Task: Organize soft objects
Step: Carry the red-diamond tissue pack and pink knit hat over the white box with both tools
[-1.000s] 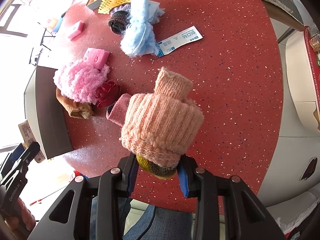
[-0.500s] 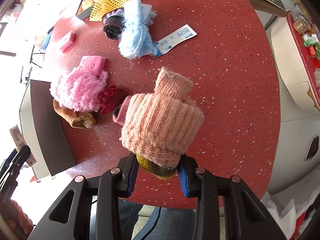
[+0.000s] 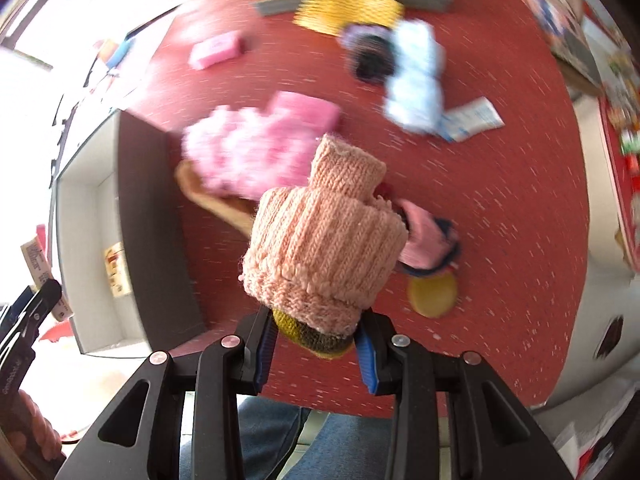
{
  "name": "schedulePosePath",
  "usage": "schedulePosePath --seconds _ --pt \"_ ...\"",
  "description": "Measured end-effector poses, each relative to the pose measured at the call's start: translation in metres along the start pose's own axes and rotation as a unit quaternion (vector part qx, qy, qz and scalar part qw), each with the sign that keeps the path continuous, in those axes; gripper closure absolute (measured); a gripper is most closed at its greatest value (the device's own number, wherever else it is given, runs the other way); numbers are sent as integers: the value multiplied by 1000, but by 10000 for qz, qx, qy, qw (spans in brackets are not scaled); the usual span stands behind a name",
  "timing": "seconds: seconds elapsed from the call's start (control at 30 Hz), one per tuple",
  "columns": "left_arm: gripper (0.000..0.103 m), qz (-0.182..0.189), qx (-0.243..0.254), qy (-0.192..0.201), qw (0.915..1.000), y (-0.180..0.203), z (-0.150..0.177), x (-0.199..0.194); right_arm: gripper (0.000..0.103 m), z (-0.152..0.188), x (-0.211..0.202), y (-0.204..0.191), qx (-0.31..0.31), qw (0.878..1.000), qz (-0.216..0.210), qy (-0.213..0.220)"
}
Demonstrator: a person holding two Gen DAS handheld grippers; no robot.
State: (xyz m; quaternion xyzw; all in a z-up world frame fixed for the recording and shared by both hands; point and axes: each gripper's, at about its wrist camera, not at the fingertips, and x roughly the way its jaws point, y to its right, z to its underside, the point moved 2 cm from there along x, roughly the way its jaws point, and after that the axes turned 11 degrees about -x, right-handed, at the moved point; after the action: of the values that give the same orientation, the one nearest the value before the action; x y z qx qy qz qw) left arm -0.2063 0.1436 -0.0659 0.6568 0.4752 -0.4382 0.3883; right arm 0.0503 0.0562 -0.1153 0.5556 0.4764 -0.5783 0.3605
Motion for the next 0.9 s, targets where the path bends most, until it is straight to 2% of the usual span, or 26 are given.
schedulePosePath --seconds 0.27,0.47,0.7,0.9 --pt "49 -7 -536 1 9986 -45 6 10 65 -33 -4 -84 -929 9956 -92 60" --pt "49 -113 -846 -35 9963 -63 11 22 64 -56 0 -147 -1699 9854 -75 10" --pt "49 -108 -1092 -88 9939 -72 -5 40 64 -81 14 -190 -2142 9767 -22 -105" --pt "49 -146 -1070 -24 9941 -73 -29 50 64 -99 26 -206 -2097 9775 -201 -141"
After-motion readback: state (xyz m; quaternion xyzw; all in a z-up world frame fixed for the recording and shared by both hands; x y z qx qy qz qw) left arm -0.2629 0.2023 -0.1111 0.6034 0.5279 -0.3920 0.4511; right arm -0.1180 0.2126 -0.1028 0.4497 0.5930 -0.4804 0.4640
